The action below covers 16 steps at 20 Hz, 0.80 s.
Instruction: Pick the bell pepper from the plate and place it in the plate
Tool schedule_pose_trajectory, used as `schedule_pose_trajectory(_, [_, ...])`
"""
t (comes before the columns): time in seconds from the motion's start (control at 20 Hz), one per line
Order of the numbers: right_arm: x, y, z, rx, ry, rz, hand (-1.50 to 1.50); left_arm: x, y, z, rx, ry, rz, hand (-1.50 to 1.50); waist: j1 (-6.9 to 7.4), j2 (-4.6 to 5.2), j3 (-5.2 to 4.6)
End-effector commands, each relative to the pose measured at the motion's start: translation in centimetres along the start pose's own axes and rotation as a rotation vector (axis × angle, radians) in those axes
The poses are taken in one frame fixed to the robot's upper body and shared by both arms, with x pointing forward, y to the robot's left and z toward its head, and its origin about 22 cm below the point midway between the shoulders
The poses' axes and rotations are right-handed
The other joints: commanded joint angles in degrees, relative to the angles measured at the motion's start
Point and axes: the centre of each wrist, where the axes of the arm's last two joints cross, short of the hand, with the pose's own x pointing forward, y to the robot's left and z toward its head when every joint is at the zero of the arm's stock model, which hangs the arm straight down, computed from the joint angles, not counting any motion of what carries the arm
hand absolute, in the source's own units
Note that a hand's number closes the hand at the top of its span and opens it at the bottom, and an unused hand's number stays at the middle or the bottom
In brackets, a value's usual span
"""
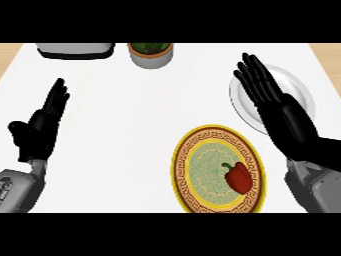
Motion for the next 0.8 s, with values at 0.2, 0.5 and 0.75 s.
schedule_pose_trajectory(0.2, [-2.6, -2.4, 0.3, 0.477, 0.119, -0.119, 1.5, -0.5, 0.1, 0.2, -0.036, 0.069, 0.027, 0.0, 3.91, 3.16, 2.31])
schedule_pose_trajectory(0.5, [-7.5, -8.5, 5.4, 0.261, 0.032, 0.007, -1.5, -1.3, -0.4, 0.7, -0.069, 0.161, 0.071, 0.0, 2.63, 3.28, 2.52])
schedule_pose_trajectory(0.75, [-9.1, -11.7, 6.5, 0.587, 0.062, 0.09, -1.5, -1.2, -0.5, 0.0, -0.084, 0.179, 0.086, 0.0, 2.97, 2.92, 2.31])
